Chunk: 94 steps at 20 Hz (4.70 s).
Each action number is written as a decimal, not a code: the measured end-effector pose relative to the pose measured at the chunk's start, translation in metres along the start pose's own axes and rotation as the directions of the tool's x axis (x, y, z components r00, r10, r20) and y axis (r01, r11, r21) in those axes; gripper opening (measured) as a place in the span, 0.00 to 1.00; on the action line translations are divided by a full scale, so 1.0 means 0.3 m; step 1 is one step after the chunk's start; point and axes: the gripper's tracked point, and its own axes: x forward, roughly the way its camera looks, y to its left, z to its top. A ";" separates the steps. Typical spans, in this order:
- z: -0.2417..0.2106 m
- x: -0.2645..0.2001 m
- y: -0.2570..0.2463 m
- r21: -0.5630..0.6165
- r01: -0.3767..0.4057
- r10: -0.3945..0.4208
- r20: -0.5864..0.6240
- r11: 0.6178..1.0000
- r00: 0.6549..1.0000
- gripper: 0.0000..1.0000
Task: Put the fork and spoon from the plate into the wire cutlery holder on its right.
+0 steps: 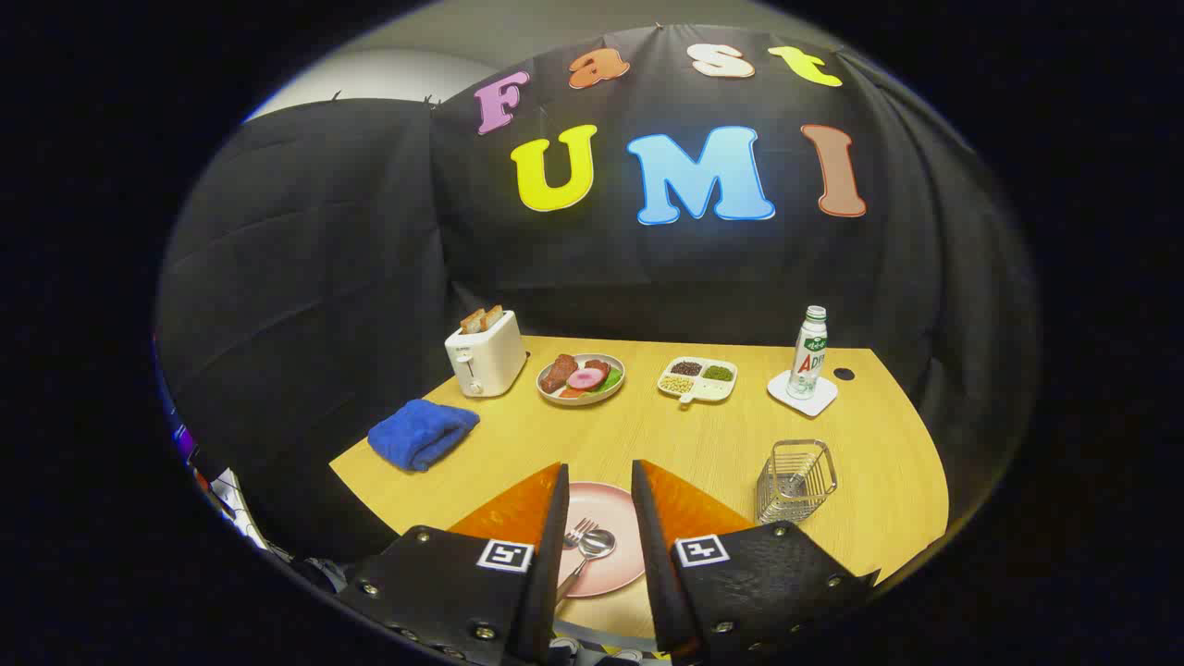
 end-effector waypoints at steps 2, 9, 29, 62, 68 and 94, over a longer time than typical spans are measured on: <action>0.012 -0.008 0.005 -0.003 -0.001 0.001 0.014 1.000 1.000 0.41; 0.020 -0.012 0.003 0.000 0.007 -0.007 0.026 1.000 1.000 0.41; -0.168 0.045 0.033 0.016 -0.023 0.025 -0.124 1.000 0.992 0.41; -0.706 0.111 0.106 0.236 0.094 0.080 -0.635 0.967 0.769 0.05; -0.623 0.119 0.046 0.242 0.116 0.050 -0.586 0.963 0.809 0.05; -0.377 0.048 -0.619 0.229 0.420 -0.223 -0.581 0.878 0.783 0.05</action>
